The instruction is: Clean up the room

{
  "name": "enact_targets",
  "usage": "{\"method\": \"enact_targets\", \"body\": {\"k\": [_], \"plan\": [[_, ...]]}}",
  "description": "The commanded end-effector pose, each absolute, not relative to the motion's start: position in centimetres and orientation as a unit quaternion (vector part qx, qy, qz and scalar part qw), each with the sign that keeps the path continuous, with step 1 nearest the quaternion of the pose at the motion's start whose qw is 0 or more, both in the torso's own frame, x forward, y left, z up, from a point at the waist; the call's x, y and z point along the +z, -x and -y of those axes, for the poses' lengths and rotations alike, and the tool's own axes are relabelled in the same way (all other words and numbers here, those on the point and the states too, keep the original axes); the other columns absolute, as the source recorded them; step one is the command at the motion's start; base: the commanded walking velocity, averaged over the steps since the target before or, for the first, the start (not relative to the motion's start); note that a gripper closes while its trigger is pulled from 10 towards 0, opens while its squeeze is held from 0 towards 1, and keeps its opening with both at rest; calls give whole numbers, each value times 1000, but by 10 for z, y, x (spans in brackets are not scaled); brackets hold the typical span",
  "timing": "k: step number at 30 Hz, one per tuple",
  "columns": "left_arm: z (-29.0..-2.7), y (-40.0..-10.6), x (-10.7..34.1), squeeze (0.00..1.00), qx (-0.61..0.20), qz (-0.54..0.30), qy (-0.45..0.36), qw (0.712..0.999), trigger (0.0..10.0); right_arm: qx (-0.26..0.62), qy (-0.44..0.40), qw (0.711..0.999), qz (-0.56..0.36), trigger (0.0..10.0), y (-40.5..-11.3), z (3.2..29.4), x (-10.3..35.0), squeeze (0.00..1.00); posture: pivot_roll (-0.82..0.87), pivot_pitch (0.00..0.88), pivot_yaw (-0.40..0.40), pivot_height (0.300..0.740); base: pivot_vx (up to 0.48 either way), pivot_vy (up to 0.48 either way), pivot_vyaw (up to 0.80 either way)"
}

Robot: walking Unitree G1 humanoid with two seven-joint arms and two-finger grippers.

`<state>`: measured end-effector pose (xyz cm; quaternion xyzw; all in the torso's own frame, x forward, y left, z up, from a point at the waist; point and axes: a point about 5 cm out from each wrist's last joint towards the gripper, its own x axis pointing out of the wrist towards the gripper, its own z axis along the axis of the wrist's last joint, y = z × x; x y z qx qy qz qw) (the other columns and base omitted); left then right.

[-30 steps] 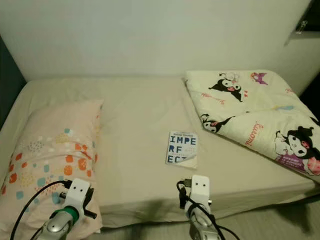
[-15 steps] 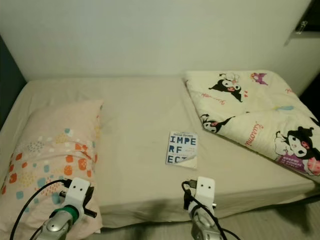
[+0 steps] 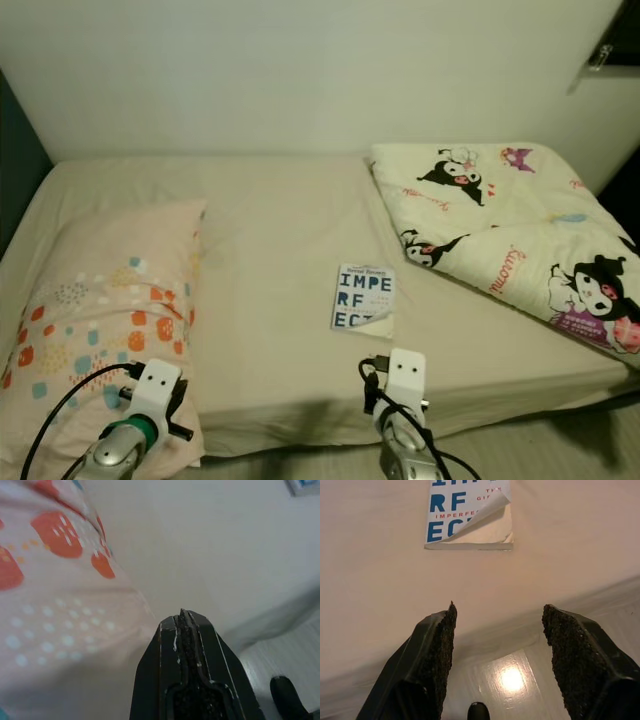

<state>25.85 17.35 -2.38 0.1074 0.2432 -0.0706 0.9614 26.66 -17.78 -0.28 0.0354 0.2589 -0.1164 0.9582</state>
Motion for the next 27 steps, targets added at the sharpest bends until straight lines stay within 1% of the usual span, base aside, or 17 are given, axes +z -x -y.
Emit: {"method": "enact_targets", "body": {"k": [1,14,27], "plan": [[-171,-252,-33,0,-73,-267,-110,955,10000,-118,-37,958,-260,10000,-265,178,-5,0,113,0,13,740,0,0,0],[-174,-251,-34,0,-68,-273,-107,954,10000,-116,-49,959,-254,10000,-265,179,-4,0,112,5,6,740,0,0,0],[-174,-252,-33,0,-68,-268,-113,954,10000,-106,-44,962,-250,10000,-267,176,-2,0,113,11,10,740,0,0,0]]}}
